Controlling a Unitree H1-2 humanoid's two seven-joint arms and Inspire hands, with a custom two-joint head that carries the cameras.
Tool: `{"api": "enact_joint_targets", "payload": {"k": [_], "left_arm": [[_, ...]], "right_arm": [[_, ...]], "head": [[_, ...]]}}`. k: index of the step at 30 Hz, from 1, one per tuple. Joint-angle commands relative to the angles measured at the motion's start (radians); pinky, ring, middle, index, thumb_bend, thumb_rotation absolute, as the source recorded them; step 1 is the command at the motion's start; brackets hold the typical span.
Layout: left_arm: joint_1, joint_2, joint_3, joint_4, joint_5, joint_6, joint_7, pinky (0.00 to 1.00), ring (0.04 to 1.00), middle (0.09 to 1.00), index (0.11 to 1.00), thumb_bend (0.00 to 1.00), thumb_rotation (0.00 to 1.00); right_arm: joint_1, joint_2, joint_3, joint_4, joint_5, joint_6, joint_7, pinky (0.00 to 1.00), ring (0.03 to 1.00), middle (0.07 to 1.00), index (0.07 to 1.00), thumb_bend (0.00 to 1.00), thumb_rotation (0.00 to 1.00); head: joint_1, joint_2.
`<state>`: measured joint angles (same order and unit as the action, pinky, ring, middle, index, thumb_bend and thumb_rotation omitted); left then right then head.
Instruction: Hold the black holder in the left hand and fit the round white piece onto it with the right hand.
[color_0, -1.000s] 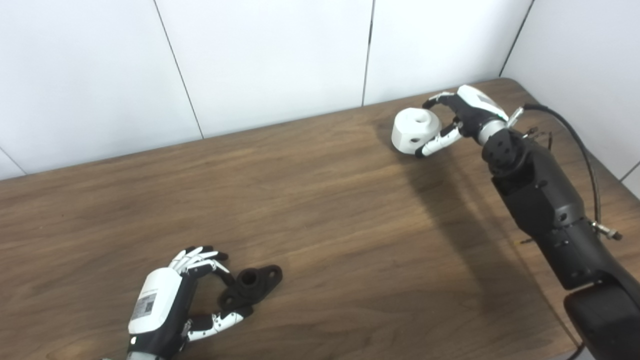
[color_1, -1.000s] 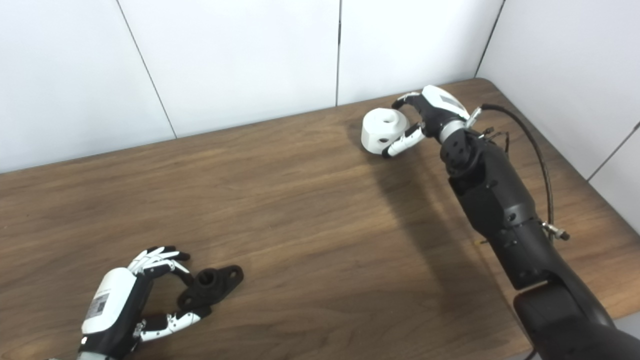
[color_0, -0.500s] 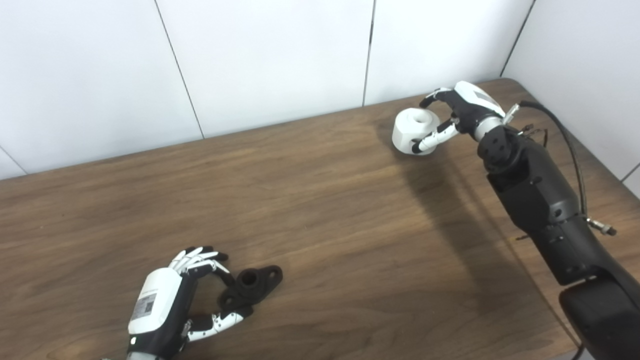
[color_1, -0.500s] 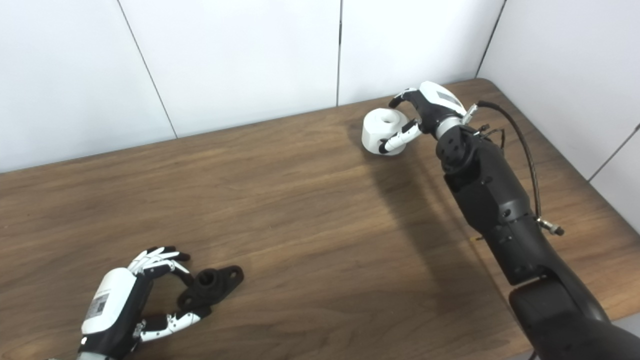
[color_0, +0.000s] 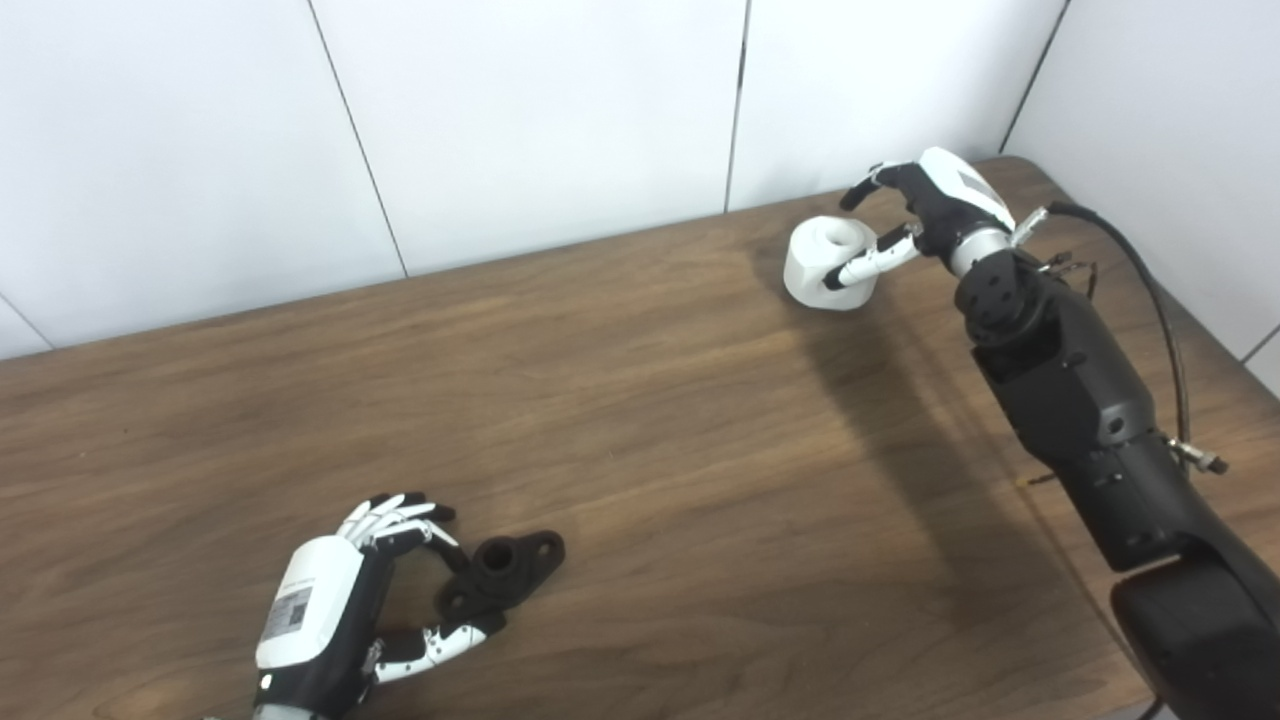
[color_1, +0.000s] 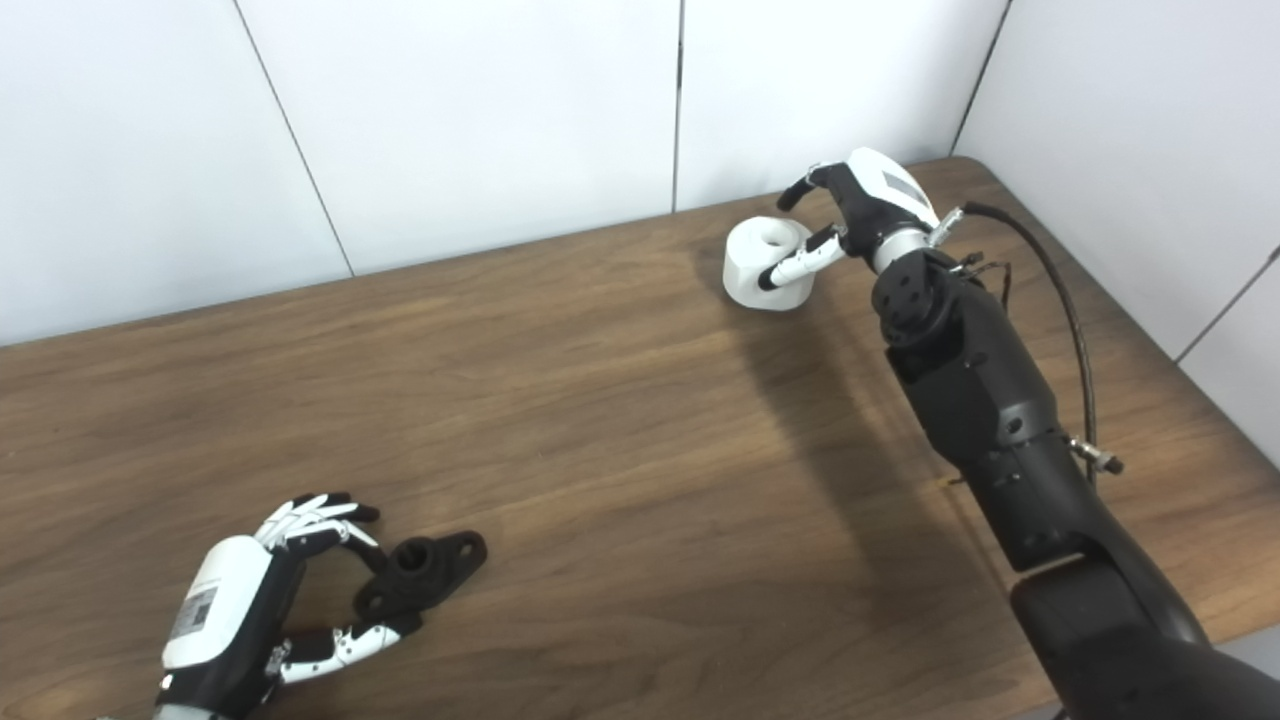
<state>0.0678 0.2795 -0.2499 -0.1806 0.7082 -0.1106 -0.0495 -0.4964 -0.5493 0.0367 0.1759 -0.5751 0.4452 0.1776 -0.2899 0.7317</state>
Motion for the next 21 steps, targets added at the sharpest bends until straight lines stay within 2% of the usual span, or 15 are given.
{"api": "enact_joint_targets", "payload": {"k": [1,14,21], "left_arm": [[0.012,0.007,0.003,-0.001,0.012,0.028,-0.017,0.91,0.865,0.768,0.486,0.52,0.04],[0.008,0.009,0.005,0.003,0.006,0.026,-0.016,0.92,0.866,0.768,0.486,0.52,0.04],[0.005,0.011,0.002,0.006,0.009,0.025,-0.018,0.92,0.866,0.769,0.486,0.52,0.04]], "right_arm": [[-0.056,-0.036,-0.004,-0.007,-0.001,-0.037,-0.031,0.79,0.948,0.894,0.655,0.85,0.16],[-0.073,-0.066,0.041,0.022,-0.005,-0.029,0.001,0.79,0.955,0.900,0.684,0.86,0.18],[-0.076,-0.068,0.046,0.030,0.000,-0.033,-0.004,0.78,0.948,0.894,0.680,0.85,0.18]], "head": [[0.000,0.001],[0.000,-0.001],[0.000,0.000]]}}
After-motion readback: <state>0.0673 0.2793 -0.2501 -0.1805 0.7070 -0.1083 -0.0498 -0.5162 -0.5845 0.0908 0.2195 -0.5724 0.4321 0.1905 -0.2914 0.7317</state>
